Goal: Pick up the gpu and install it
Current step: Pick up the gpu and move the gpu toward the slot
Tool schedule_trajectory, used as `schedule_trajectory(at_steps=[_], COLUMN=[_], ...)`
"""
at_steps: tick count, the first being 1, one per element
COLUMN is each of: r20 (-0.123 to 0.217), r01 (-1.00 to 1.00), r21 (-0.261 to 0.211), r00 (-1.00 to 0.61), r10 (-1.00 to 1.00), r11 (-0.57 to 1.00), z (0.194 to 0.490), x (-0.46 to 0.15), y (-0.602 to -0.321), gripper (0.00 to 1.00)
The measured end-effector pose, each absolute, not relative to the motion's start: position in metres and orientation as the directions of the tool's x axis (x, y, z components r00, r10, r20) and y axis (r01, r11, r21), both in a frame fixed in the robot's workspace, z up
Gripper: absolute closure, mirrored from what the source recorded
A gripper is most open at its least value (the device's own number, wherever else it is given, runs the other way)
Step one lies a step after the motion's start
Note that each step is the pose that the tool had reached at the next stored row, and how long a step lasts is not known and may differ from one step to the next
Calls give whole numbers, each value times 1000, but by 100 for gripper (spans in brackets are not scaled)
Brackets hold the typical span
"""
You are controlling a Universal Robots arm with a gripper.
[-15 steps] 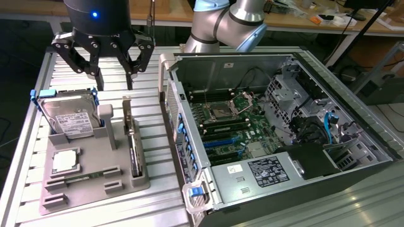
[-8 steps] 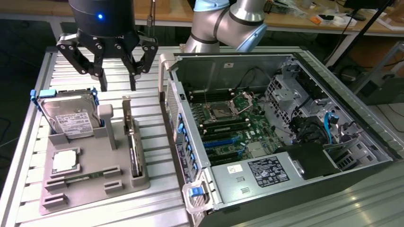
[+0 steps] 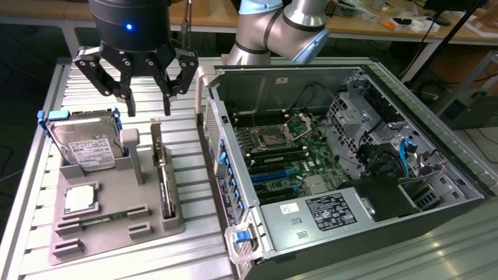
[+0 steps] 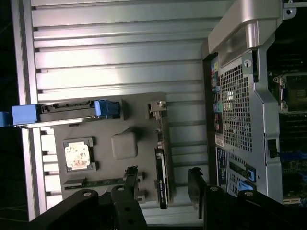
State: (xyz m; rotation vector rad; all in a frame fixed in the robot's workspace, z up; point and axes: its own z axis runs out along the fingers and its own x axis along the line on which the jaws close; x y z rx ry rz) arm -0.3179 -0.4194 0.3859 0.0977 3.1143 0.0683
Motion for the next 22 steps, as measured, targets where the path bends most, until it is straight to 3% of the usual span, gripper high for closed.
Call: schedule_trajectory(at_steps=[22], r20=[-24], r01=[62], r21=[45], r00=[-998], r10=[63], r11=[997], z=[372], x=[-314], y=[-424], gripper=[46])
